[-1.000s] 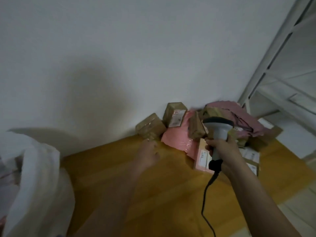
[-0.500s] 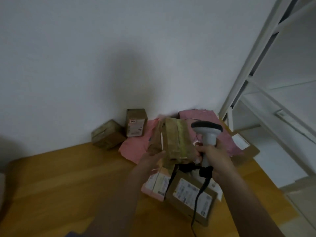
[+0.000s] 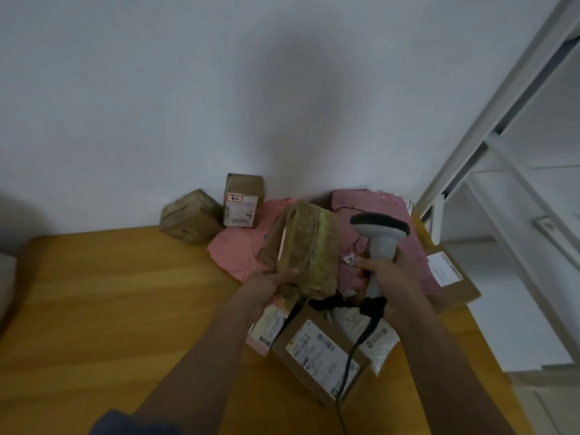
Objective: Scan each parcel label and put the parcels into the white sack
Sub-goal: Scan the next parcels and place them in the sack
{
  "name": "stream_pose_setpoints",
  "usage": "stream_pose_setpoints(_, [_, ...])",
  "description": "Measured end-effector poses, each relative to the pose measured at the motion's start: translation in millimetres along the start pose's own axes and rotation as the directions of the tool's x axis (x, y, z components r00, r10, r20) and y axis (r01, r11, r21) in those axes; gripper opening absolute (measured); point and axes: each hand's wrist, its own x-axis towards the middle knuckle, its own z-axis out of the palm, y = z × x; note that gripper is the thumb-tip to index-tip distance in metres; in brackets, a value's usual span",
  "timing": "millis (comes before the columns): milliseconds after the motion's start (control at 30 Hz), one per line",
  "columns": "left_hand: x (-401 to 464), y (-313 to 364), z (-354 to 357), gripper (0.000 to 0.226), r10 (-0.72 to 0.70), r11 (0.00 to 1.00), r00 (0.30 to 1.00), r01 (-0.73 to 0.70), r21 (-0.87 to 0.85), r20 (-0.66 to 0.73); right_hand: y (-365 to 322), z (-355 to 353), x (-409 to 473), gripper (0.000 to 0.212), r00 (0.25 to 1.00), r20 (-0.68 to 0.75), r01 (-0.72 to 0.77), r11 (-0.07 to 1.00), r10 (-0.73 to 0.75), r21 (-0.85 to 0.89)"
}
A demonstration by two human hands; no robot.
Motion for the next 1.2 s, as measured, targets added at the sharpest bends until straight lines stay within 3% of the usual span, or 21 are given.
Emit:
stream_pose_setpoints(133, [-18,8,-33,0.065,0.147,0.981,0.987,-0.136,0.135,-0.070,-8,8,-6,0.020,0.999,0.029,0.043,0.997,-0.045,0.063])
stream_pose_setpoints(200, [-34,16,-52,0.064,0.330,0.919,0.934,-0.284,0.274,-0.138,-17,19,-16,0.024,0.997,0.057,0.040,0.991,-0.047,0.130])
stream_pose_setpoints(267, [-53,25,-70,0.068,0.589,0.754,0.789,-0.461,0.468,-0.173,-26,32,-28,0.042,0.995,0.093,0.023,0.981,-0.041,0.191])
stream_pose_setpoints(367, [-82,38,-94,0.077,0.867,0.381,0.494,-0.562,0.734,-0.071,-39,55,-45,0.056,0.994,0.063,0.082,0.991,-0.089,0.108])
stream_pose_setpoints(433, [-100,44,-107,0.078,0.935,0.171,0.354,-0.531,0.830,0.034,-44,68,-54,0.068,0.995,0.027,0.092,0.995,-0.093,0.047])
stream_pose_setpoints(533, [-119,44,-129,0.081,0.968,-0.128,0.152,-0.388,0.913,0.200,-46,87,-66,0.072,0.988,0.118,0.093,0.994,-0.100,0.064])
stream_pose_setpoints(633, [-133,36,-148,0.074,0.961,-0.249,0.049,-0.262,0.932,0.271,-43,101,-83,0.079,0.980,0.173,0.088,0.994,-0.097,0.062])
stream_pose_setpoints(733, [-146,30,-163,0.073,0.954,-0.293,0.007,-0.197,0.935,0.301,-39,113,-98,0.082,0.959,0.240,0.140,0.988,-0.151,0.059])
stream_pose_setpoints(833, [-157,28,-179,0.079,0.952,-0.282,0.044,-0.251,0.926,0.302,-35,120,-105,0.067,0.955,0.249,0.141,0.984,-0.164,0.110])
stream_pose_setpoints(867, [-161,26,-183,0.079,0.962,-0.233,0.068,-0.290,0.928,0.263,-33,122,-106,0.064,0.952,0.252,0.144,0.982,-0.171,0.121])
stream_pose_setpoints(933, [-171,25,-186,0.075,0.988,0.002,0.141,-0.427,0.904,0.064,-32,128,-109,0.053,0.945,0.250,0.182,0.974,-0.210,0.131])
stream_pose_setpoints(1000, [-182,23,-188,0.073,0.920,0.385,0.304,-0.595,0.705,-0.246,-29,135,-116,0.034,0.939,0.254,0.195,0.968,-0.231,0.158])
stream_pose_setpoints(1067, [-190,22,-198,0.073,0.695,0.716,0.546,-0.582,0.384,-0.467,-26,144,-122,0.024,0.927,0.281,0.211,0.965,-0.248,0.155])
stream_pose_setpoints(1133, [-196,18,-212,0.068,0.453,0.873,0.783,-0.486,0.036,-0.426,-22,155,-130,0.024,0.911,0.321,0.225,0.964,-0.259,0.139])
stream_pose_setpoints(1200, [-205,12,-222,0.051,0.345,0.888,0.908,-0.398,-0.230,-0.237,-16,164,-137,0.024,0.903,0.357,0.200,0.969,-0.240,0.146])
